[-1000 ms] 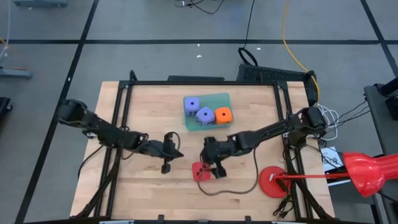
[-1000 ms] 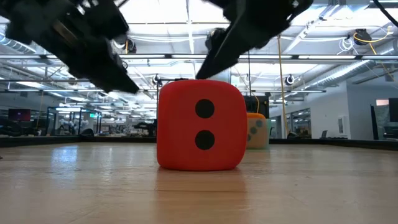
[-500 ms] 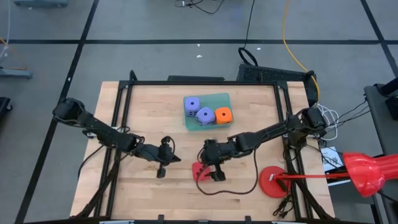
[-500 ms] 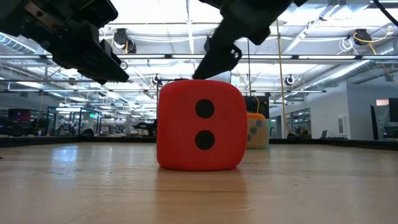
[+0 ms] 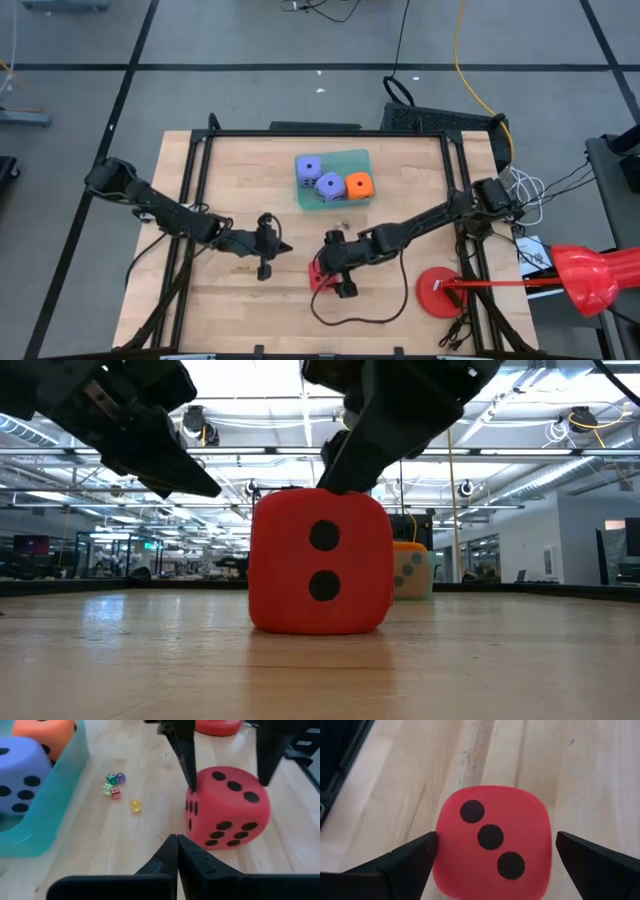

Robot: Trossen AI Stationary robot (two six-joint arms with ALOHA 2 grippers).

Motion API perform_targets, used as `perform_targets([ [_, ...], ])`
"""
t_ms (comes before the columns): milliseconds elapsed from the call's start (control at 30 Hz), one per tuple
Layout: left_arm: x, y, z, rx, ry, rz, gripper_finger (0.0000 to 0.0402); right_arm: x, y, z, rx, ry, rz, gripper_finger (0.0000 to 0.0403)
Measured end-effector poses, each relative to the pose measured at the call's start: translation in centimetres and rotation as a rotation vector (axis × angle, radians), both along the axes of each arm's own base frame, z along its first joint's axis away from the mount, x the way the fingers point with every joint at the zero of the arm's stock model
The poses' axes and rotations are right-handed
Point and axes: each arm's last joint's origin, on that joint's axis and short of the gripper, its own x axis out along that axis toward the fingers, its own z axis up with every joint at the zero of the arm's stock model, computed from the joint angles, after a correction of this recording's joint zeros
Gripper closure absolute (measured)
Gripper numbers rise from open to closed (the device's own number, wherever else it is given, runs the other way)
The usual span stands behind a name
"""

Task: Pick & Place Dice
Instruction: Put the large red dice into the basket

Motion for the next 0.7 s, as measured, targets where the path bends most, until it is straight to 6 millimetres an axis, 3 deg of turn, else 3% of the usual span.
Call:
perform_targets([
  [467,-0.3,-0.3,-0.3,-0.004,0.014,-0.011,0.0392,1.0,-0.4,-3.9,0.051,0.117,-0.007,0.0003],
  [700,-0.3,-0.3,-0.3,-0.004,0.014,-0.01,0.0382,0.9,-0.6,-4.1,0.043,0.132,-0.016,0.0002],
])
